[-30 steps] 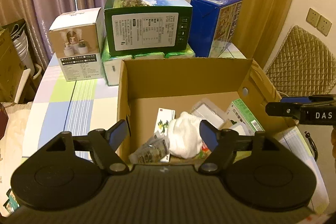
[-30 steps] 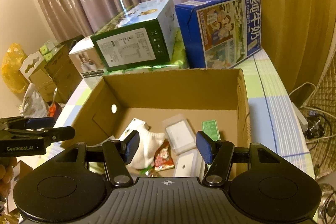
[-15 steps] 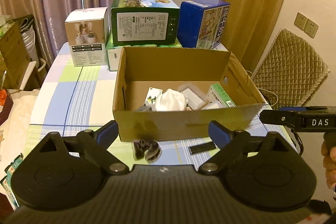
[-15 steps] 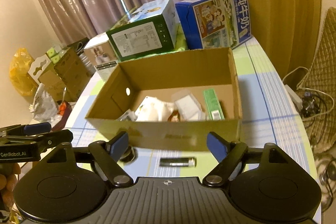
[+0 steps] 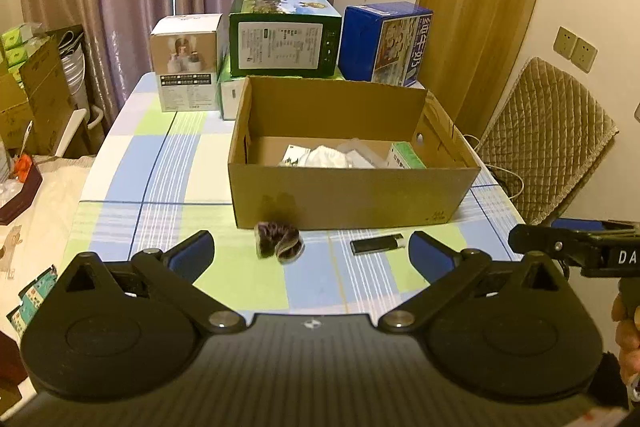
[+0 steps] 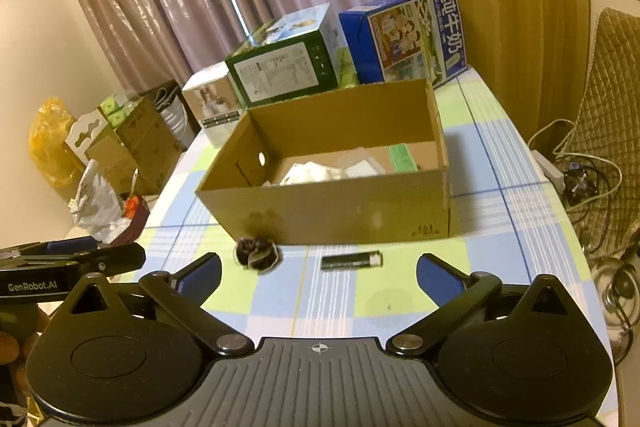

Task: Organize objects
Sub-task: 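Withdraw both tools from the box back over the table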

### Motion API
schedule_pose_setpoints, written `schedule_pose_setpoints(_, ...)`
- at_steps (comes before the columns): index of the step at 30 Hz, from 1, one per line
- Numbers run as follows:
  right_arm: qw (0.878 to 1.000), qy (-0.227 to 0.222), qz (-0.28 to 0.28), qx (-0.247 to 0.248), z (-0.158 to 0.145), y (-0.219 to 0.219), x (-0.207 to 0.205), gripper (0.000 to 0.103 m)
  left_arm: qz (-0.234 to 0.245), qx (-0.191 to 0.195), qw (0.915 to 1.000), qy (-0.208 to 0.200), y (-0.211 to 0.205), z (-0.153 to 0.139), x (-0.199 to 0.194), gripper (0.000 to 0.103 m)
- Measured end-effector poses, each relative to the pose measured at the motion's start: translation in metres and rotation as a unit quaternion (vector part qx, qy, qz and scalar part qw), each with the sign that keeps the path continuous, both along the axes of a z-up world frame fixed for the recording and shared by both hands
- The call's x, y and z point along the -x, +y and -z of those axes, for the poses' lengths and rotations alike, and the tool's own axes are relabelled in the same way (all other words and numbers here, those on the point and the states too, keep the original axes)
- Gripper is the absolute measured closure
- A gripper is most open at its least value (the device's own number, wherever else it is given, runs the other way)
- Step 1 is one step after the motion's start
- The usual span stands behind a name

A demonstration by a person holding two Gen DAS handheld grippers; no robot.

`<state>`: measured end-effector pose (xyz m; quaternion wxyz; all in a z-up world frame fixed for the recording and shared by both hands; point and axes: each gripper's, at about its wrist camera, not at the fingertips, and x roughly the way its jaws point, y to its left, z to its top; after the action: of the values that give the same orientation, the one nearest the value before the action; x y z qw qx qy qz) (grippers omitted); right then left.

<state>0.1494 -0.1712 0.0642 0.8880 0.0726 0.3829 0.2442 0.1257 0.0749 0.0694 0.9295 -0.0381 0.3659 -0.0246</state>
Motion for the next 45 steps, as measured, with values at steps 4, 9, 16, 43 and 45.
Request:
schedule_pose_setpoints(4,1.000,0.005,0.003,0.000,0.005,-0.003,0.011,0.002,-0.006,0.000,1.0000,0.002,0.002,0.002,0.012,0.001)
schedule_pose_setpoints(9,1.000,0.013,0.004,-0.002,0.013,-0.007,0.022,0.002,-0.012,-0.002,0.9999,0.003,0.002,0.006,0.024,0.001)
schedule_pose_setpoints(16,1.000,0.018,0.013,-0.007,0.019,-0.014,0.032,0.002,-0.023,-0.013,0.9996,0.005,0.004,0.009,0.035,0.001)
schedule_pose_setpoints(43,0.999,0.007,0.028,0.016,0.034,-0.019,0.051,0.002,-0.007,-0.016,0.9998,0.005,0.002,0.029,0.032,0.001)
schedule_pose_setpoints(45,0.999,0.003,0.029,0.018,0.034,-0.019,0.054,0.002,-0.009,-0.014,0.9999,0.000,0.003,0.029,0.031,0.001)
